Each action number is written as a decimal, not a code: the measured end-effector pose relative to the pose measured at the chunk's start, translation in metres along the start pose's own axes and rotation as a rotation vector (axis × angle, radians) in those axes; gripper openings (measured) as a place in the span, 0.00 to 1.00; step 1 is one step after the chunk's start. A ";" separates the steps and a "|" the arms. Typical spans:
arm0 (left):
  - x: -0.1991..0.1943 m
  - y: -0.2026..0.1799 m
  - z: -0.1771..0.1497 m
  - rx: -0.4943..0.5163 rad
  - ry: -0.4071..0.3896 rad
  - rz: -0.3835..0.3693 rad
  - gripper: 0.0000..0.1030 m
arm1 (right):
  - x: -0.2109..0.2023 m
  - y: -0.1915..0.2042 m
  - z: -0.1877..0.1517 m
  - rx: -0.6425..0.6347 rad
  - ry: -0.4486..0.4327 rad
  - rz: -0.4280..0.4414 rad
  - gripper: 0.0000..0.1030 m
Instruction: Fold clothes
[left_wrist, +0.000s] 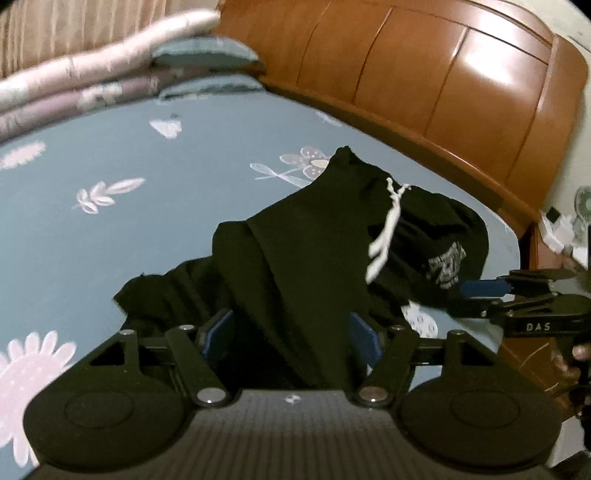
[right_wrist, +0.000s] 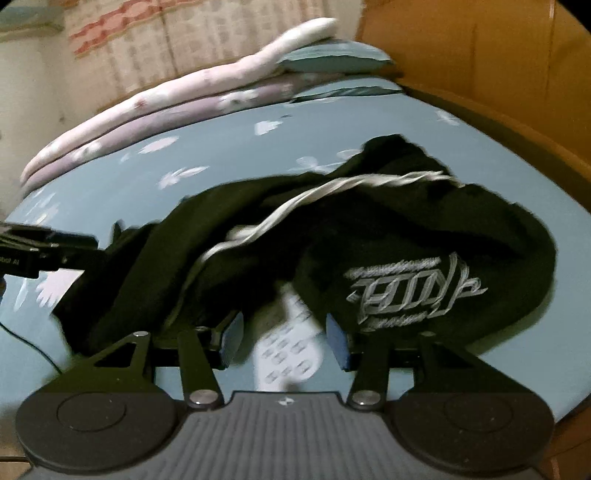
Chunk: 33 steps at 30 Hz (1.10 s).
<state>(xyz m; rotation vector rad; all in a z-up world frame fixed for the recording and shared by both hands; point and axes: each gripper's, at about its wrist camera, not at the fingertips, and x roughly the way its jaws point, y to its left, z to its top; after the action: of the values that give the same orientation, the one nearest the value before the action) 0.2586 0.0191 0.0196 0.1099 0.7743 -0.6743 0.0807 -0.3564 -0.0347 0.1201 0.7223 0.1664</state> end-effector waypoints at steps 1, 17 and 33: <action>-0.005 -0.002 -0.005 -0.001 -0.004 0.014 0.68 | -0.003 0.003 -0.006 -0.004 -0.003 0.009 0.54; -0.022 -0.040 -0.069 0.208 -0.009 0.247 0.74 | -0.033 0.013 -0.070 0.003 0.028 0.109 0.59; -0.002 -0.062 -0.088 0.592 -0.021 0.298 0.72 | -0.021 0.002 -0.079 0.048 0.026 0.126 0.61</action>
<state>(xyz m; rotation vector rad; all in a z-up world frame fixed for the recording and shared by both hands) 0.1666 0.0005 -0.0328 0.7416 0.5037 -0.6002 0.0122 -0.3543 -0.0791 0.2103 0.7451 0.2717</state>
